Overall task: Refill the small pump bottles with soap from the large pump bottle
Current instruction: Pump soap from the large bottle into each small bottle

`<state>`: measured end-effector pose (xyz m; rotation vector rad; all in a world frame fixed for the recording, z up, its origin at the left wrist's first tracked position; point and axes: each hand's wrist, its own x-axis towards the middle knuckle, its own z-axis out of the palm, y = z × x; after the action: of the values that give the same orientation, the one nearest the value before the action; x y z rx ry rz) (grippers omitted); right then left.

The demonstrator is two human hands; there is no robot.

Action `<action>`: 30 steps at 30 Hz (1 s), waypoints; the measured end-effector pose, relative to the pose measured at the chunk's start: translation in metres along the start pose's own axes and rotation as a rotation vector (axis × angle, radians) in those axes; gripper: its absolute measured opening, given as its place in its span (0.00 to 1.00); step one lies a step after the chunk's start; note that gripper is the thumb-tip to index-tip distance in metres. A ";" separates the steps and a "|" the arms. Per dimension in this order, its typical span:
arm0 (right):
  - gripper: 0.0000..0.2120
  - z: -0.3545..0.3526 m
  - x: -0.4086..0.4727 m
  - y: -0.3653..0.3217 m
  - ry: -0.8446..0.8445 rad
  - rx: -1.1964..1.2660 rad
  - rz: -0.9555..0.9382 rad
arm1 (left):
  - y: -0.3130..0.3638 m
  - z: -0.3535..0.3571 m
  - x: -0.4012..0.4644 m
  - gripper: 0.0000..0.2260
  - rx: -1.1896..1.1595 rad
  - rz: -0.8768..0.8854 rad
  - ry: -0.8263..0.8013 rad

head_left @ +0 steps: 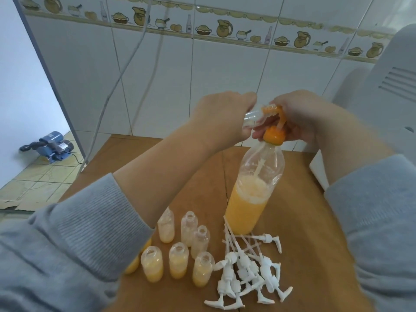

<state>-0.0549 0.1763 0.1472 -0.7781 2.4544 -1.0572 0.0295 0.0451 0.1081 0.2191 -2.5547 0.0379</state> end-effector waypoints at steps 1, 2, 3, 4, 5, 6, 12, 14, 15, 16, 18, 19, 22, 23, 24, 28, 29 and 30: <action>0.18 0.004 0.001 0.000 0.017 0.003 0.005 | -0.002 0.002 0.000 0.10 -0.007 -0.003 -0.007; 0.17 0.010 0.002 -0.001 0.032 -0.004 0.021 | -0.003 0.004 -0.001 0.09 -0.010 -0.003 -0.015; 0.14 0.014 0.005 0.000 0.059 0.008 0.038 | -0.003 0.007 -0.002 0.08 -0.011 -0.002 -0.031; 0.11 0.019 0.006 0.000 0.099 0.006 0.064 | -0.002 0.010 -0.004 0.08 -0.016 -0.004 -0.053; 0.09 0.021 0.005 -0.003 0.151 -0.032 0.090 | -0.001 0.012 -0.004 0.08 -0.024 -0.010 -0.073; 0.09 0.023 0.006 -0.003 0.176 -0.062 0.095 | 0.000 0.013 -0.004 0.08 -0.027 -0.017 -0.087; 0.16 0.008 0.000 -0.008 0.081 0.063 0.089 | 0.002 0.001 0.001 0.07 -0.001 0.013 -0.005; 0.17 0.008 0.001 -0.008 0.125 0.069 0.075 | 0.003 0.000 0.002 0.08 0.002 0.015 -0.003; 0.16 0.009 0.001 -0.008 0.149 0.082 0.066 | 0.003 0.001 0.002 0.08 -0.008 0.005 -0.012; 0.16 0.012 0.000 -0.010 0.160 0.075 0.064 | 0.002 0.003 0.002 0.08 -0.018 -0.008 -0.021; 0.15 0.020 0.001 -0.011 0.174 0.037 0.063 | 0.000 0.009 0.001 0.09 -0.029 -0.023 -0.049; 0.14 0.023 0.002 -0.010 0.209 0.040 0.073 | 0.000 0.011 -0.001 0.09 -0.035 -0.024 -0.069; 0.07 0.028 0.004 -0.004 0.252 0.127 0.063 | -0.001 0.012 -0.004 0.09 -0.030 -0.022 -0.098; 0.09 0.027 0.003 -0.003 0.205 0.189 0.045 | -0.001 0.010 -0.003 0.09 -0.021 -0.014 -0.090; 0.11 0.024 0.003 -0.002 0.167 0.210 0.017 | -0.001 0.006 -0.002 0.09 -0.014 -0.004 -0.072; 0.16 0.012 0.000 -0.002 0.112 0.216 -0.082 | 0.003 -0.003 0.002 0.10 -0.010 0.007 -0.003; 0.16 0.013 0.000 -0.003 0.126 0.178 -0.079 | 0.003 -0.003 0.002 0.10 -0.013 0.004 -0.005; 0.16 0.014 0.002 -0.004 0.129 0.165 -0.072 | 0.002 -0.001 0.002 0.10 -0.021 -0.004 -0.010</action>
<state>-0.0478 0.1655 0.1409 -0.7716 2.4203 -1.3571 0.0285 0.0468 0.1100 0.2164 -2.5631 0.0093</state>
